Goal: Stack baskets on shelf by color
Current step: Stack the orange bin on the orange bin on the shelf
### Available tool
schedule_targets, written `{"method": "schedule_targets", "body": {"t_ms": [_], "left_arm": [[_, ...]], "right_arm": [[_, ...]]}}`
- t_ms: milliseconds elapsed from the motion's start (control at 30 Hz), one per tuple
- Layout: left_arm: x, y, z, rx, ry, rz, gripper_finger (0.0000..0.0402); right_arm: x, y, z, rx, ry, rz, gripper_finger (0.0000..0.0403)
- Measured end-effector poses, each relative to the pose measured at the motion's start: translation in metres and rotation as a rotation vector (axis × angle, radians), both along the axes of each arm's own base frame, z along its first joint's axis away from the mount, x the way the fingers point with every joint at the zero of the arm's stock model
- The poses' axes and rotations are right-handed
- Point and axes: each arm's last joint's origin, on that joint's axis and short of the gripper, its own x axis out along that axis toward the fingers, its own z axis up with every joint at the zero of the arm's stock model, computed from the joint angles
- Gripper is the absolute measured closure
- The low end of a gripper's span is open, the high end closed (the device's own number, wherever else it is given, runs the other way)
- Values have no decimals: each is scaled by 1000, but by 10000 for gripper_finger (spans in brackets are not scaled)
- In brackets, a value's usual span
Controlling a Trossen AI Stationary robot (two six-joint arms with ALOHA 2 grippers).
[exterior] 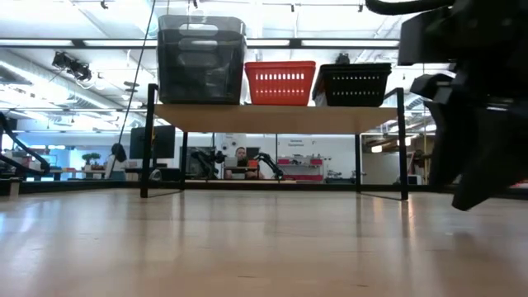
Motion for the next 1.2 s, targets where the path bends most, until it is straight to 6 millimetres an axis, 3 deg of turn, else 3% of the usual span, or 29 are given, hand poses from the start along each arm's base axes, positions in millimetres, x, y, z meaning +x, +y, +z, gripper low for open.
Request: {"method": "schedule_targets", "body": {"t_ms": [167,567,800,1200], "left_arm": [[0,-1,-10,21,57,12,295],[2,-3,-10,-43,88,62,213],[8,-4,-3,-142,190,41,196],[10,13,5,-24,311,97,188]], "right_arm": [[1,-1,0,-16,-13,-2,238],[0,0,0,-14,-15,0,238],[0,0,0,-14,-15,1,238],[0,0,0,-15,-14,4,238]]}}
